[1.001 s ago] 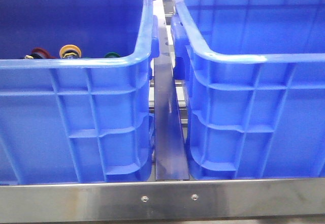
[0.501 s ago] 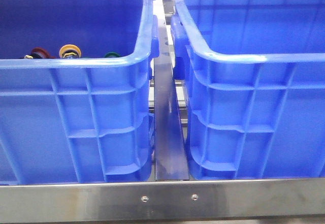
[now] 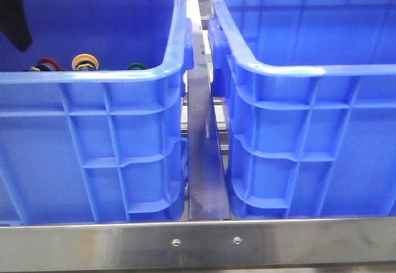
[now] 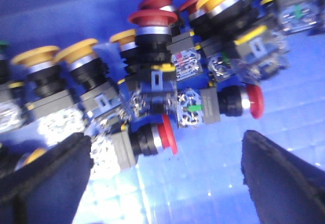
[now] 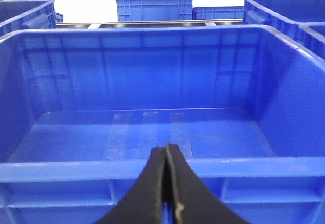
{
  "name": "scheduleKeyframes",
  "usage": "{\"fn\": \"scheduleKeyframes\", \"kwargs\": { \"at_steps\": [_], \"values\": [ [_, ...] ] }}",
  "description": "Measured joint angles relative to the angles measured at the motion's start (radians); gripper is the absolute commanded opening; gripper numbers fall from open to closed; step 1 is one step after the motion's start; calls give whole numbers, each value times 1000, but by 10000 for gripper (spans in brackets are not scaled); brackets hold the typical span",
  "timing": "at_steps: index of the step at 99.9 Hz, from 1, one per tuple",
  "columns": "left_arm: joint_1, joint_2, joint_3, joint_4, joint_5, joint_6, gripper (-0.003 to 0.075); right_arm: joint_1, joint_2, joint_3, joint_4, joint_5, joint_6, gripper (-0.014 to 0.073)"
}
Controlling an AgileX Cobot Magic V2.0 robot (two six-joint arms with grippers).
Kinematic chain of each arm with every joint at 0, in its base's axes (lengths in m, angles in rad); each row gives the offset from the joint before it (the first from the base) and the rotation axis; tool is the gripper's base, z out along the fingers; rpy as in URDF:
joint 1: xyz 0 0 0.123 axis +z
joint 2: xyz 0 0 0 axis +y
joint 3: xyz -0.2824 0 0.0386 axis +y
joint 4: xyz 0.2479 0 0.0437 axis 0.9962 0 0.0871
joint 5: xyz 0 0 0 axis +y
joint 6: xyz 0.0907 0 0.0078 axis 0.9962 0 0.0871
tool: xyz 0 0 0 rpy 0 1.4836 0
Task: Pick red and yellow buttons and place in box
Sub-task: 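Lower the left gripper into the button bin and grasp a red-capped button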
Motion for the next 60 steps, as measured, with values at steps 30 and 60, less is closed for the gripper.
{"fn": "scheduleKeyframes", "kwargs": {
  "at_steps": [30, 60],
  "values": [
    [0, 182, -147, 1, 70, 0, 526, 0, 0, 0, 0, 0, 0, -68],
    [0, 262, -191, 1, 83, 0, 347, 0, 0, 0, 0, 0, 0, -68]
  ]
}}
